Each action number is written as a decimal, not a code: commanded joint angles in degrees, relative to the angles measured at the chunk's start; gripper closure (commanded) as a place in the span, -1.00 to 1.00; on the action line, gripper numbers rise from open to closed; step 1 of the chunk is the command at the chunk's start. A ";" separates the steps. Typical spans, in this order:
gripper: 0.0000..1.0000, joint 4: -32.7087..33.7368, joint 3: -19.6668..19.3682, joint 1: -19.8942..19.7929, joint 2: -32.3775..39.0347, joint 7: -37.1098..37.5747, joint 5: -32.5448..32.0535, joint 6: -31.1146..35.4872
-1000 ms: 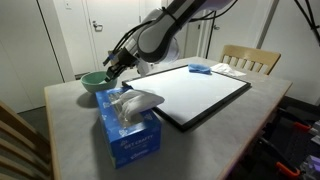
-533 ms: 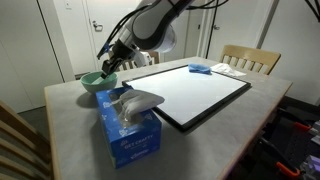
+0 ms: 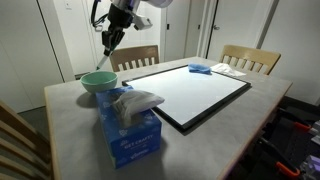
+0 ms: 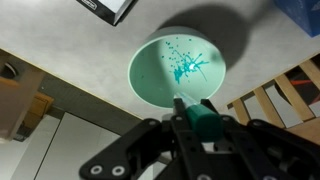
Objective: Use the marker in the bowl to draw a circle on the white board then put it back
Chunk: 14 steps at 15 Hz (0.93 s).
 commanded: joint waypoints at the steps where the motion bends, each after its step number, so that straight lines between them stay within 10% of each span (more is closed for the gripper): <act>1: 0.89 -0.78 -6.61 5.09 -7.86 4.20 0.93 -11.99; 14: 0.89 -8.33 -14.10 7.17 -21.02 15.87 0.48 -31.56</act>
